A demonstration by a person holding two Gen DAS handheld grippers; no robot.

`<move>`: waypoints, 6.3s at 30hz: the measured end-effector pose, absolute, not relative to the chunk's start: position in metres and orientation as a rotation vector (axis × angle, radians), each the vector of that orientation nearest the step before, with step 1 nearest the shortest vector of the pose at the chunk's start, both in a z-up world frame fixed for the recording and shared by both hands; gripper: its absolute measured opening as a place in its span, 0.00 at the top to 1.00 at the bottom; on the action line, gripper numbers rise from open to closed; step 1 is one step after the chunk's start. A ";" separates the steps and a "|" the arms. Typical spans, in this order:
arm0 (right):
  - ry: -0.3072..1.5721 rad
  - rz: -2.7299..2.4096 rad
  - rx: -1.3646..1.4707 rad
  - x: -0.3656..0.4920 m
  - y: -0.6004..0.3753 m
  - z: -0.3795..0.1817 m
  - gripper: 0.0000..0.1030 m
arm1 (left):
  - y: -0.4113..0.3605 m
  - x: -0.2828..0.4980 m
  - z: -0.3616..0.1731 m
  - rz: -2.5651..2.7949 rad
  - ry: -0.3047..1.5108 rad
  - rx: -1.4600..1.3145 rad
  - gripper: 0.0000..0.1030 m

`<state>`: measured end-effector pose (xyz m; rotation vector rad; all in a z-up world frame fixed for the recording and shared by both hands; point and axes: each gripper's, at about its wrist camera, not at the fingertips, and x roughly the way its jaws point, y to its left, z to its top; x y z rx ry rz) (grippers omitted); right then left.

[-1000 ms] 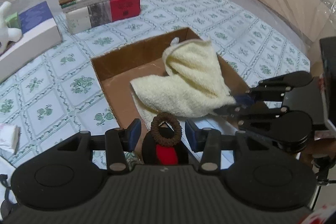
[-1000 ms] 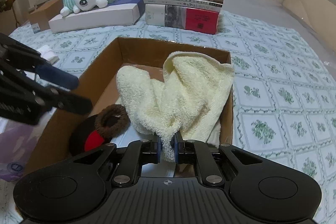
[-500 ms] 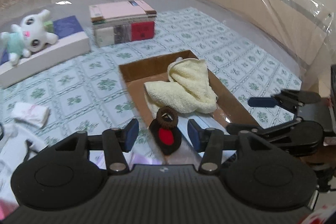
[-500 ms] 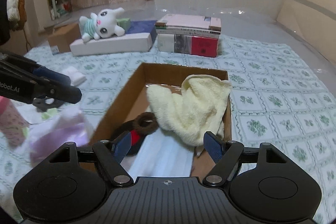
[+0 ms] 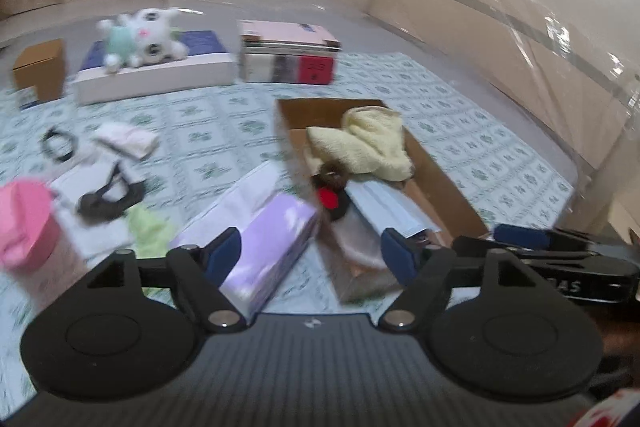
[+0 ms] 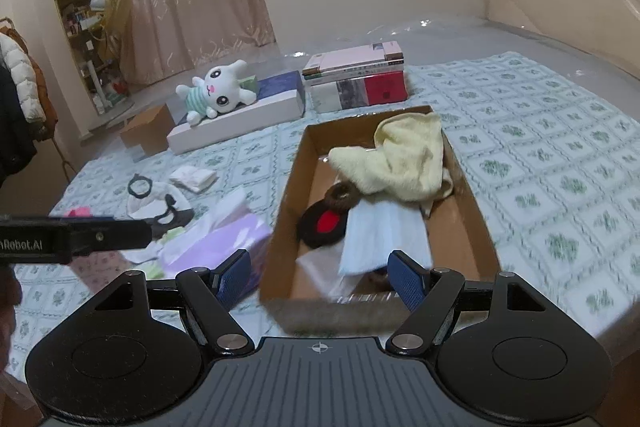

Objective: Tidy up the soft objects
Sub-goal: 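Withdraw both open grippers from the cardboard box, then reach the right gripper to the light green cloth and close on it, then grasp the white cloth with the left gripper while the right gripper holds the green cloth, then carry the white cloth with the left gripper toward the box while the right gripper carries the green cloth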

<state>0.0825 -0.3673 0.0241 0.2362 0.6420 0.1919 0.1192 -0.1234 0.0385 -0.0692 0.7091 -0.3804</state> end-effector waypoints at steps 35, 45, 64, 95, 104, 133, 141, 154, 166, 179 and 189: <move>0.668 0.406 0.051 0.057 -0.247 0.020 0.27 | 0.013 0.026 0.018 -0.069 0.607 -0.070 0.24; 0.662 0.478 -0.041 0.084 -0.229 0.018 0.27 | 0.050 0.035 0.006 -0.074 0.635 -0.034 0.24; 0.695 0.769 -0.504 0.173 -0.153 -0.009 0.27 | 0.143 0.094 -0.012 -0.139 0.681 0.163 0.23; 1.155 0.998 -0.790 0.322 -0.057 -0.111 0.31 | 0.193 0.239 -0.081 -0.508 0.794 0.358 0.23; 1.090 0.944 -0.800 0.327 -0.066 -0.095 0.96 | 0.182 0.270 -0.099 -0.632 0.777 0.418 0.23; 0.900 0.748 -0.644 0.297 -0.083 -0.056 0.97 | 0.186 0.272 -0.077 -0.500 0.796 0.368 0.90; 0.849 0.696 -0.573 0.281 -0.093 -0.027 0.97 | 0.212 0.248 -0.025 -0.331 0.752 0.278 0.90; 0.818 0.662 -0.416 0.235 -0.110 -0.002 0.97 | 0.211 0.182 0.011 -0.119 0.750 0.136 0.90; 0.790 0.644 -0.220 0.167 -0.141 0.002 0.97 | 0.184 0.103 0.022 0.002 0.743 0.033 0.90; 0.747 0.647 -0.072 0.115 -0.154 0.008 0.97 | 0.145 0.056 0.023 0.056 0.704 -0.149 0.90; 0.746 0.601 -0.024 0.090 -0.178 0.002 0.97 | 0.110 0.037 0.018 0.053 0.709 -0.168 0.90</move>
